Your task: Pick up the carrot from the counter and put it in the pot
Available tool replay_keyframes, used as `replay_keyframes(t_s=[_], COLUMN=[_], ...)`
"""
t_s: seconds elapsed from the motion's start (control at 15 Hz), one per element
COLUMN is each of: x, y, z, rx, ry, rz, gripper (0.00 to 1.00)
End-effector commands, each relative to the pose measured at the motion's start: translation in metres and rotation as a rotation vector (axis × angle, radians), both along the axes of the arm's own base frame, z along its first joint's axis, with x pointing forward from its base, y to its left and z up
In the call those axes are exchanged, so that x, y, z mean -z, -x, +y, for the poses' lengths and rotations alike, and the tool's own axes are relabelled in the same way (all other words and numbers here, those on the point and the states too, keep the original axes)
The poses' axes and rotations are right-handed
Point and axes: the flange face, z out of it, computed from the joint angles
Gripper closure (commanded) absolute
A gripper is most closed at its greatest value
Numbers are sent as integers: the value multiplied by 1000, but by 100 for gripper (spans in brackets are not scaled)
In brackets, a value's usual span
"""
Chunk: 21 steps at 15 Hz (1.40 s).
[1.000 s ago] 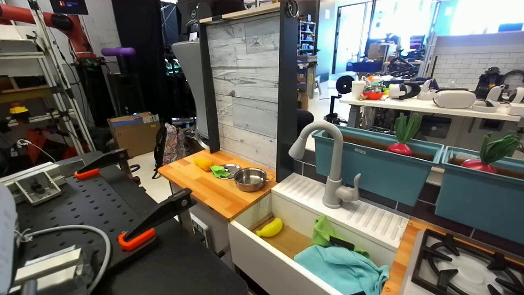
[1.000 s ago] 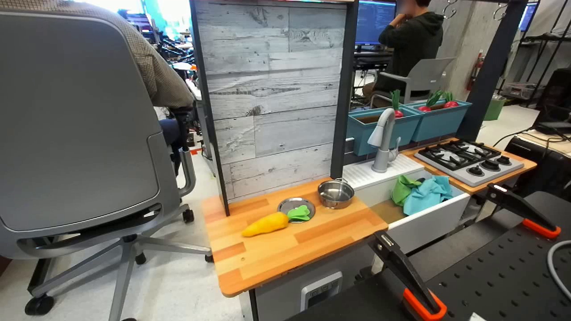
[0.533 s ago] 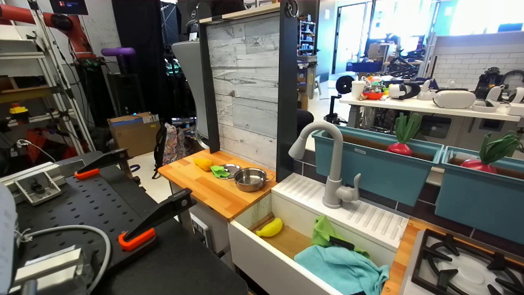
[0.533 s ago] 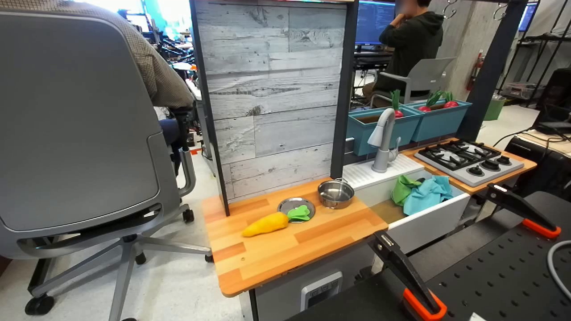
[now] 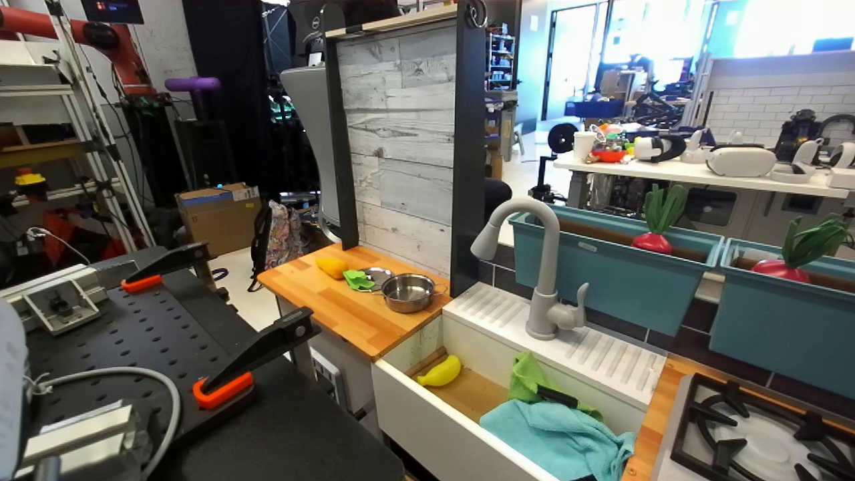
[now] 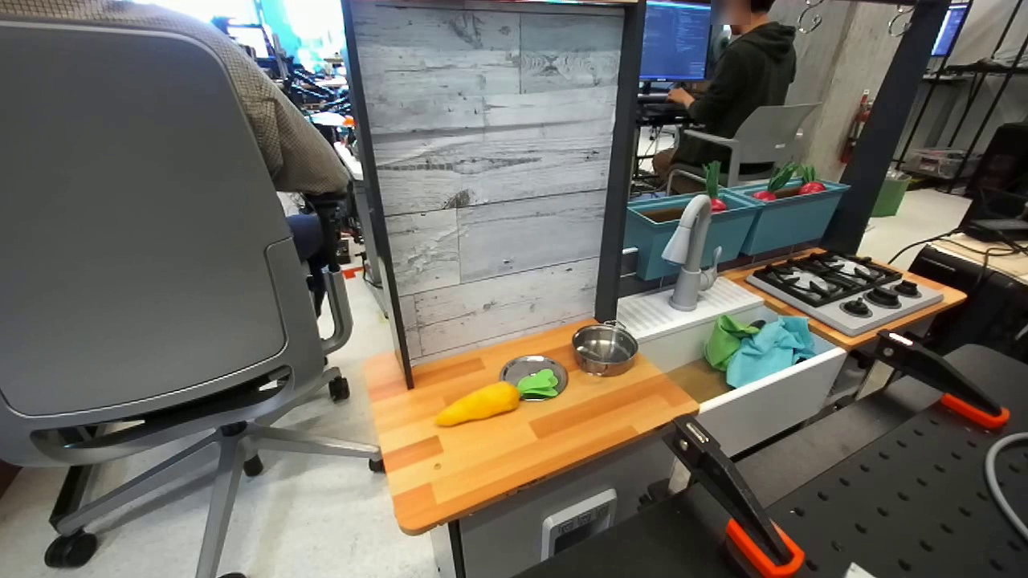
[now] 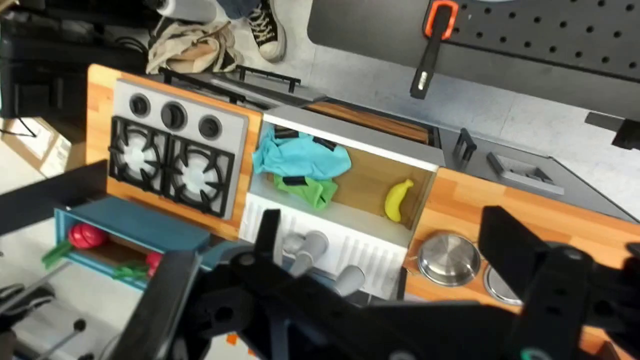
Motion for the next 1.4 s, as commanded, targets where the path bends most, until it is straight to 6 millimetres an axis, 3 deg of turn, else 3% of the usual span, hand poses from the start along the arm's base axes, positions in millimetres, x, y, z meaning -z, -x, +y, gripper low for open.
replay_keyframes(t_s=[0.0, 0.27, 0.53, 0.93, 1.33], x=[41, 104, 165, 249, 290], y=[-42, -76, -96, -135, -163], z=[35, 77, 121, 145, 173], rx=[-94, -205, -332, -392, -552], ry=[-78, -245, -378, -147, 50], rz=[-52, -49, 88, 331, 470], gripper=[0, 0, 0, 0, 0])
